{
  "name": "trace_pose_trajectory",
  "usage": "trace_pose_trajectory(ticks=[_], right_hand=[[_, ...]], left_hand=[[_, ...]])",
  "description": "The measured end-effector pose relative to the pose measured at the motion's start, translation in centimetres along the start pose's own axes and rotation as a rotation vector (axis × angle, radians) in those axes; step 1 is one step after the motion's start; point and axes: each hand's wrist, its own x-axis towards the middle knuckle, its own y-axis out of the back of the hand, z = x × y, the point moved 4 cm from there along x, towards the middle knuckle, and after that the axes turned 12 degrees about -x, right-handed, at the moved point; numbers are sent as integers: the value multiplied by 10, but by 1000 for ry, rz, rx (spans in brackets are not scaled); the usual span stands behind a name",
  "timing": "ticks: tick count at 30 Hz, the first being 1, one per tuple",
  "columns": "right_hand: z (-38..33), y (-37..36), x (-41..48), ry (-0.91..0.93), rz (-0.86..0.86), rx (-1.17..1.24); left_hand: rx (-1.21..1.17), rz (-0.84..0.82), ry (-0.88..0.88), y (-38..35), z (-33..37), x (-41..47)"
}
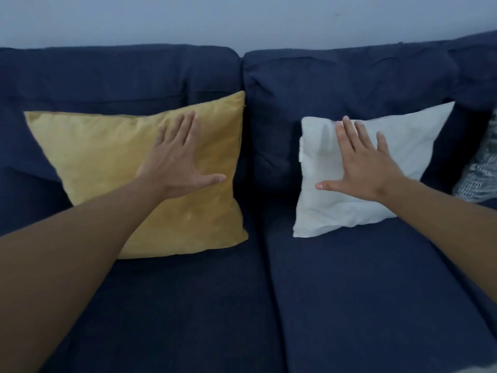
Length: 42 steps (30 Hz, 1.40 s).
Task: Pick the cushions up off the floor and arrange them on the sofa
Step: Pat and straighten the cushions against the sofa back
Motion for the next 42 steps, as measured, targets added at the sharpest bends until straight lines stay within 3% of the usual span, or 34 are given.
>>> trace_pose_trajectory(ticks=[9, 17, 23, 30, 40, 42], right_hand=[[90, -34, -11, 33, -54, 9], [131, -33, 23, 104, 24, 57], [121, -76, 38, 298, 150, 1], [177, -133, 70, 278, 97, 31], [303, -172, 98, 189, 7, -19], [322, -168, 97, 131, -13, 90]], left_hand=[[-73, 11, -106, -28, 148, 48], [-1, -14, -291, -51, 226, 107], [-7, -18, -347, -94, 282, 137], [56, -87, -120, -137, 285, 168], [152, -168, 131, -118, 250, 155], [98, -141, 180, -103, 243, 146]])
